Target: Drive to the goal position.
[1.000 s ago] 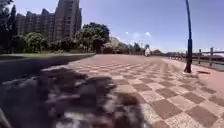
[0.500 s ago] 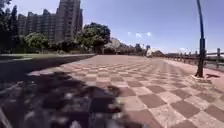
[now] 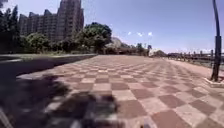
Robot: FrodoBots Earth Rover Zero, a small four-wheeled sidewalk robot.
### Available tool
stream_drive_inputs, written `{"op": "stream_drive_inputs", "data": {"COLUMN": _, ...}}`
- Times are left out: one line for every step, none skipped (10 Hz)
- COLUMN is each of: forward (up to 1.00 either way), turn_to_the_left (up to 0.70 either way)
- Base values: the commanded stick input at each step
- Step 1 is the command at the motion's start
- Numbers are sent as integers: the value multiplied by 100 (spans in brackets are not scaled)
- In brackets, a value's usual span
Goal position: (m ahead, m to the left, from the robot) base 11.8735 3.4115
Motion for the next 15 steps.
{"op": "stream_drive_inputs", "data": {"forward": 100, "turn_to_the_left": 0}}
{"op": "stream_drive_inputs", "data": {"forward": 100, "turn_to_the_left": 0}}
{"op": "stream_drive_inputs", "data": {"forward": 100, "turn_to_the_left": 0}}
{"op": "stream_drive_inputs", "data": {"forward": 100, "turn_to_the_left": 0}}
{"op": "stream_drive_inputs", "data": {"forward": 100, "turn_to_the_left": 0}}
{"op": "stream_drive_inputs", "data": {"forward": 100, "turn_to_the_left": 0}}
{"op": "stream_drive_inputs", "data": {"forward": 100, "turn_to_the_left": 0}}
{"op": "stream_drive_inputs", "data": {"forward": 100, "turn_to_the_left": 0}}
{"op": "stream_drive_inputs", "data": {"forward": 100, "turn_to_the_left": 0}}
{"op": "stream_drive_inputs", "data": {"forward": 100, "turn_to_the_left": 0}}
{"op": "stream_drive_inputs", "data": {"forward": 100, "turn_to_the_left": 0}}
{"op": "stream_drive_inputs", "data": {"forward": 100, "turn_to_the_left": 0}}
{"op": "stream_drive_inputs", "data": {"forward": 100, "turn_to_the_left": 0}}
{"op": "stream_drive_inputs", "data": {"forward": 100, "turn_to_the_left": 0}}
{"op": "stream_drive_inputs", "data": {"forward": 100, "turn_to_the_left": 0}}
